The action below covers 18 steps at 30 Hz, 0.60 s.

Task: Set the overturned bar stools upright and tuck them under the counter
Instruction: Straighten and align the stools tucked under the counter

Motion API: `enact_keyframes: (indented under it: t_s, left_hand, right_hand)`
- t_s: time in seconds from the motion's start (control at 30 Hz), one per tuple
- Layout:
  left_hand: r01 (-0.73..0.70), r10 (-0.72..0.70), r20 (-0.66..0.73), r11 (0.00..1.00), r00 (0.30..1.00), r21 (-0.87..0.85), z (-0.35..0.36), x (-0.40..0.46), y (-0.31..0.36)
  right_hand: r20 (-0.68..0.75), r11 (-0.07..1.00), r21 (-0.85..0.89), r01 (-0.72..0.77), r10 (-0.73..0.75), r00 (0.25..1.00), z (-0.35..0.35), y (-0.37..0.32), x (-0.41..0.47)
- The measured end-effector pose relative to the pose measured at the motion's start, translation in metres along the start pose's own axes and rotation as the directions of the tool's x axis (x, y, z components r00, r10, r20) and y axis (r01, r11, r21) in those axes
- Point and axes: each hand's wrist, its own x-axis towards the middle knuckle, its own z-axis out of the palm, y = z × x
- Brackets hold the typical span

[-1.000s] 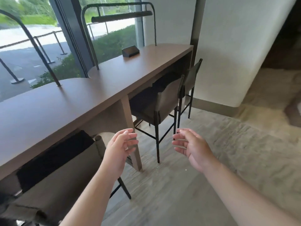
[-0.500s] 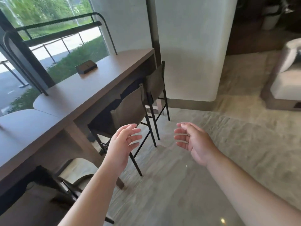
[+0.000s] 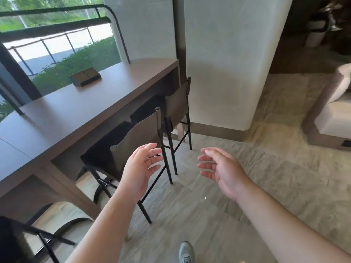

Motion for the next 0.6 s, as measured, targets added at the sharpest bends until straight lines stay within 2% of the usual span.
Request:
enact_keyframes:
  t_s: [0.37, 0.6]
  left_hand:
    - [0.018, -0.021, -0.044, 0.997, 0.999, -0.069, 0.002, 0.213, 0.024]
    - [-0.046, 0.045, -0.075, 0.999, 0.996, -0.015, -0.013, 0.279, 0.040]
  right_hand:
    - [-0.017, 0.986, -0.163, 0.012, -0.015, 1.000, 0.051, -0.062, 0.196]
    - [0.049, 0.976, -0.216, -0.013, 0.025, 0.998, 0.090, -0.069, 0.281]
